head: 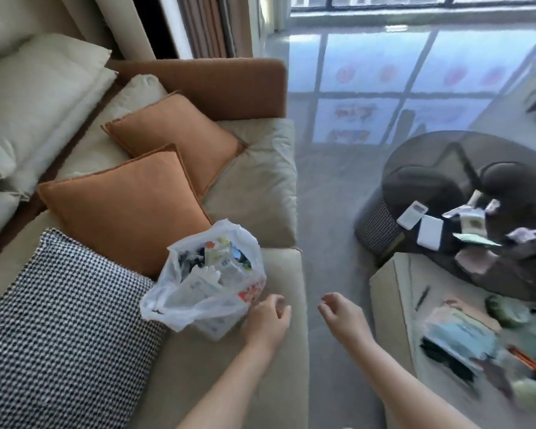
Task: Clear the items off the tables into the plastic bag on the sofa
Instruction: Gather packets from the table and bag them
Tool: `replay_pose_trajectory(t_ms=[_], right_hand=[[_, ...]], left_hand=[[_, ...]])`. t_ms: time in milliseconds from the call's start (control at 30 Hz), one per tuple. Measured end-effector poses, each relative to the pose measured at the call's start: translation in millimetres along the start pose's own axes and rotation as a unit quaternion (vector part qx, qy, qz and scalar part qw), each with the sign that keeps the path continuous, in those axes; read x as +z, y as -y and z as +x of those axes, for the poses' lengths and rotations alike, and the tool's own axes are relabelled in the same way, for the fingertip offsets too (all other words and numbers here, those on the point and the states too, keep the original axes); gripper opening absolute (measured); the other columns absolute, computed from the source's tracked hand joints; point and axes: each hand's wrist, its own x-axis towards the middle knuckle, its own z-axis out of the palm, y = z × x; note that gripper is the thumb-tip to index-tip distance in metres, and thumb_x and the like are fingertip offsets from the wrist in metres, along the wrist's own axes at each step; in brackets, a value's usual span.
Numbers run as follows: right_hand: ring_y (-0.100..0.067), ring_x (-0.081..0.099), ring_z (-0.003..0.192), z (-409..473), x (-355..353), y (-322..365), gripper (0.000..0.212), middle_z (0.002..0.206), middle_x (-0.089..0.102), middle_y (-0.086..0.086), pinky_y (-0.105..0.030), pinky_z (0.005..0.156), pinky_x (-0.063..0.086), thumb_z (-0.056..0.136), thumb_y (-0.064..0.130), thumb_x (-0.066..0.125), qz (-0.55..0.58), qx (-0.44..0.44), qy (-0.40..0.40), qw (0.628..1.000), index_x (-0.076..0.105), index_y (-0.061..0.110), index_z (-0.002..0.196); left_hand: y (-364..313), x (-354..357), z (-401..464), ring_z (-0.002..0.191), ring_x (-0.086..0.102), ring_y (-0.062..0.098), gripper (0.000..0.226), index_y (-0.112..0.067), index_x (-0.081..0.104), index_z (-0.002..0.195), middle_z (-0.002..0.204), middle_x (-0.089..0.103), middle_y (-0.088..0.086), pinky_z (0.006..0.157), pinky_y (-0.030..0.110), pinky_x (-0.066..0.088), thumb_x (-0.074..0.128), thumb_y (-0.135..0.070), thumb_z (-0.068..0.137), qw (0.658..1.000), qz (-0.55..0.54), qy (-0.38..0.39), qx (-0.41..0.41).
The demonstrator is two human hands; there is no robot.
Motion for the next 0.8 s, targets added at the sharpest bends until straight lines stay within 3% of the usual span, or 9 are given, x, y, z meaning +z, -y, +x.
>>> replay_pose_trajectory(t_ms=[167,400,500,800], right_hand=[[-0.021,0.060,0.109,-33,-41,-76,0.025,0.113,0.067,-0.001,-0.030,0.088,0.046,0.091,0.036,0.052,-0.030,0.073,-0.035,0.996,0.065,0.020,0.104],[-0.019,0.059,0.110,-96,-84,-191,0.026,0.115,0.067,0.001,-0.030,0.091,0.046,0.090,0.038,0.053,0.014,0.161,-0.082,0.983,0.065,0.022,0.106],[-0.019,0.059,0.111,-129,-98,-241,0.027,0.117,0.066,0.001,-0.031,0.092,0.047,0.090,0.037,0.053,0.045,0.195,-0.092,0.975,0.065,0.022,0.109],[-0.024,0.060,0.104,-249,-123,-391,0.025,0.112,0.067,-0.001,-0.029,0.083,0.045,0.092,0.032,0.047,0.094,0.298,-0.130,0.941,0.063,0.025,0.109]], left_hand=[[-48,70,-15,0.110,0.060,0.015,0.031,-0.024,0.063,0.113,0.115,0.067,-0.007,0.079,0.022,0.041,0.049,-0.043,0.092,0.992,0.087,0.072,0.063],[-97,169,-62,0.107,0.062,0.012,0.032,-0.028,0.065,0.105,0.111,0.068,-0.010,0.082,0.025,0.044,0.047,-0.050,0.091,0.965,0.167,0.159,0.126],[-118,212,-96,0.105,0.061,0.010,0.030,-0.033,0.064,0.103,0.109,0.067,-0.013,0.076,0.025,0.042,0.045,-0.053,0.090,0.952,0.196,0.182,0.147],[-163,335,-210,0.101,0.060,0.010,0.028,-0.034,0.063,0.104,0.107,0.065,-0.014,0.076,0.025,0.045,0.044,-0.050,0.090,0.909,0.270,0.246,0.201]])
